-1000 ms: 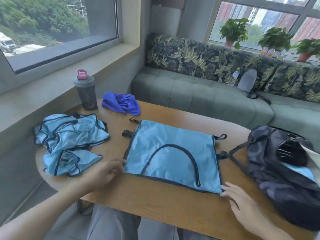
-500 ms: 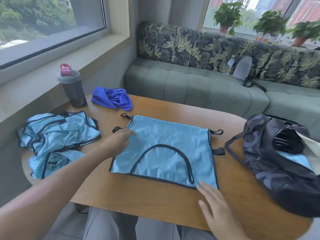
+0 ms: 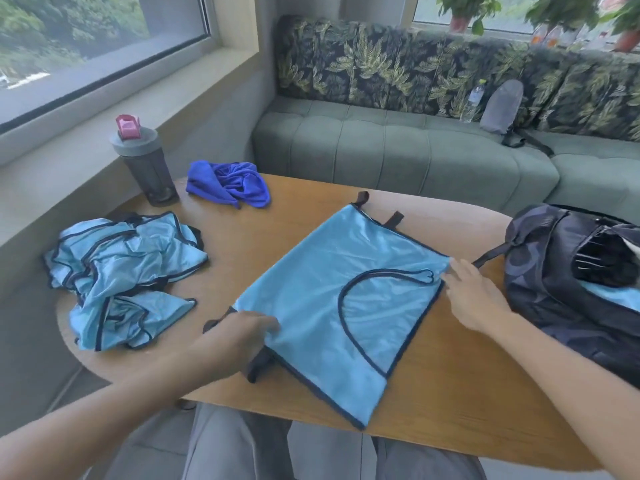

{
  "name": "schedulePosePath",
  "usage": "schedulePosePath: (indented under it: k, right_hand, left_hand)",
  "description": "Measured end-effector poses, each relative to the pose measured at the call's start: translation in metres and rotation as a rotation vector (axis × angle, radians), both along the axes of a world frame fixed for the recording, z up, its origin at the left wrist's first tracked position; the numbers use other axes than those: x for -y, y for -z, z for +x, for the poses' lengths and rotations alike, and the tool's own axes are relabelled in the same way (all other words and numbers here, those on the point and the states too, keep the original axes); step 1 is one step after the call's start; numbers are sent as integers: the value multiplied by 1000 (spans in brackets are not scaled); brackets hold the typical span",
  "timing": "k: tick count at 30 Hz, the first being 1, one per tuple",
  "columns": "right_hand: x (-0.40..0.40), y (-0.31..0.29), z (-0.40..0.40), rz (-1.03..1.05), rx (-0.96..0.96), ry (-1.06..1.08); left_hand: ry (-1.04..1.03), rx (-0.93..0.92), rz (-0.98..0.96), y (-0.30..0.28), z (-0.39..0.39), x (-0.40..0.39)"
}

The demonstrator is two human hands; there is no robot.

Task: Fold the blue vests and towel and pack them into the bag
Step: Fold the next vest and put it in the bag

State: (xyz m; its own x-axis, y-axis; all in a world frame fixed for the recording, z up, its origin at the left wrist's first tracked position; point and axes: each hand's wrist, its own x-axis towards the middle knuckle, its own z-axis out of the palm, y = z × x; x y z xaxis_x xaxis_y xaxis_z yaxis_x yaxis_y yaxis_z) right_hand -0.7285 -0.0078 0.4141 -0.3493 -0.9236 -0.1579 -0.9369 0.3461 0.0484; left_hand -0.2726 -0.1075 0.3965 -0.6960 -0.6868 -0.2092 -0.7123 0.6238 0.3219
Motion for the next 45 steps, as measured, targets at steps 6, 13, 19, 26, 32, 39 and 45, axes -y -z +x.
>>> schedulePosePath:
  k: [6,13,19,26,32,39,45]
  right_hand:
    - [31,-16,35,-96,27,-72]
    - [-54,-16,101,-236,267,-242]
    - [-140,14,115,-309,299,-328]
    - [-189,47,117,-78,169,-363]
    - [-202,75,126,-397,102,-361]
    - [-219,69,125,-592,52,-427]
    - [-232,56,109,-572,153,-326]
  left_hand:
    - [76,-421,414,-20,-43,-93]
    - [9,-464,-22,-1,-5,-59]
    - [282,-401,-25,18,29,-69]
    - [431,-219,-162,29,25,-93]
    - [325,-250,-496,54,9,-117]
    - [349,-414,-558,47,6,-130]
    - [222,-423,-240,28,15,-143]
